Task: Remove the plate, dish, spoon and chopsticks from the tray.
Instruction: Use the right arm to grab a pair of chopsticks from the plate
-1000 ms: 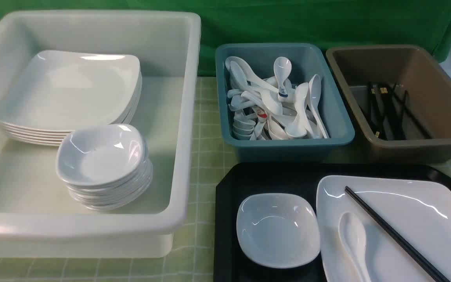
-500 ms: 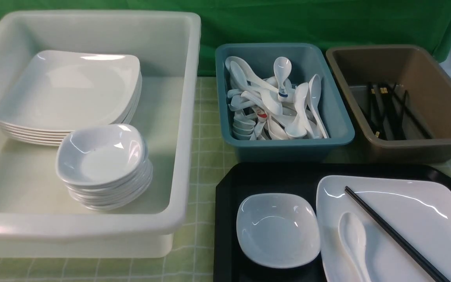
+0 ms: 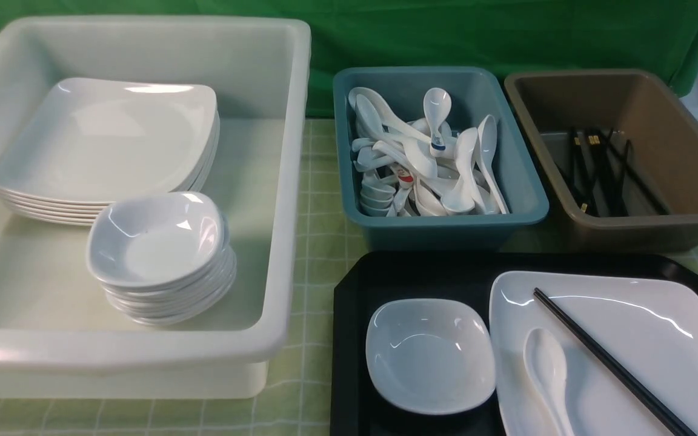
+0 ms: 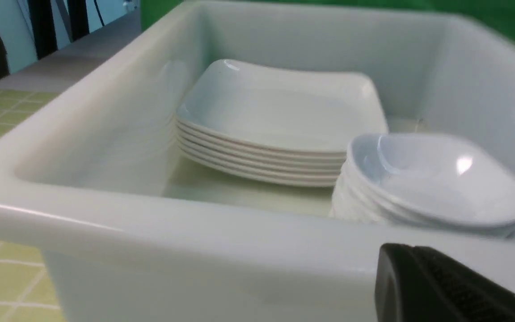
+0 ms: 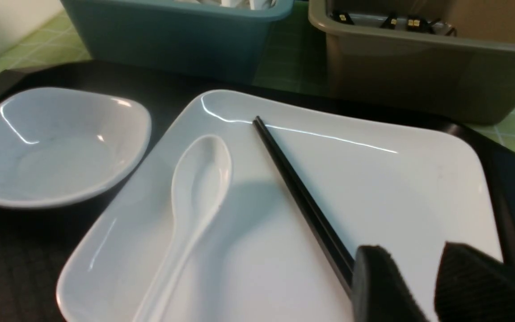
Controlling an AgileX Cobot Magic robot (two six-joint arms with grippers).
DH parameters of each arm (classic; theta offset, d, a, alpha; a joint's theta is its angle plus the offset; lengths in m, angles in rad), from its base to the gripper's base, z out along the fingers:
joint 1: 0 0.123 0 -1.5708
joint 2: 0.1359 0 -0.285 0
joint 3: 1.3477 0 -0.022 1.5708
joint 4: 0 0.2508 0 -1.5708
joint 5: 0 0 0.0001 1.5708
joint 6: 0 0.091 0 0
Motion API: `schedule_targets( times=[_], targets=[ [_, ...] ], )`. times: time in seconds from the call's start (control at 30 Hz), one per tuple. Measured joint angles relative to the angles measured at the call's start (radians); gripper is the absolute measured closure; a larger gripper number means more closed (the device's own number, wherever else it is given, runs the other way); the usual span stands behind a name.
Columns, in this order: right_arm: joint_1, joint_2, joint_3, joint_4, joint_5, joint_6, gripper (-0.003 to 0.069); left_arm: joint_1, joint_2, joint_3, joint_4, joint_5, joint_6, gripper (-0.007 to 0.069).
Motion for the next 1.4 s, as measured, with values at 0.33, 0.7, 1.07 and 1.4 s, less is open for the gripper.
schedule_targets(
  times=[0.33,0.7,1.07,1.4],
  targets=[
    [0.0,0.0,0.0,0.0,0.0,0.0,0.042,-0.003,0.0,-0.02,-0.324,-0.199,-0.293,0.0613],
    [0.0,0.0,0.0,0.0,0.0,0.0,0.042,-0.14,0.473,-0.498,-0.304,0.264,0.137,0.0613],
    [0.0,0.0,0.0,0.157,-0.262,0.257,0.042,-0.246,0.885,-0.738,-0.37,0.511,0.461,0.0613],
    [0.1,0.278,-0.251,0.156,0.029,0.241,0.0501,-0.491,0.891,-0.74,-0.391,0.381,0.513,0.0613]
  ],
)
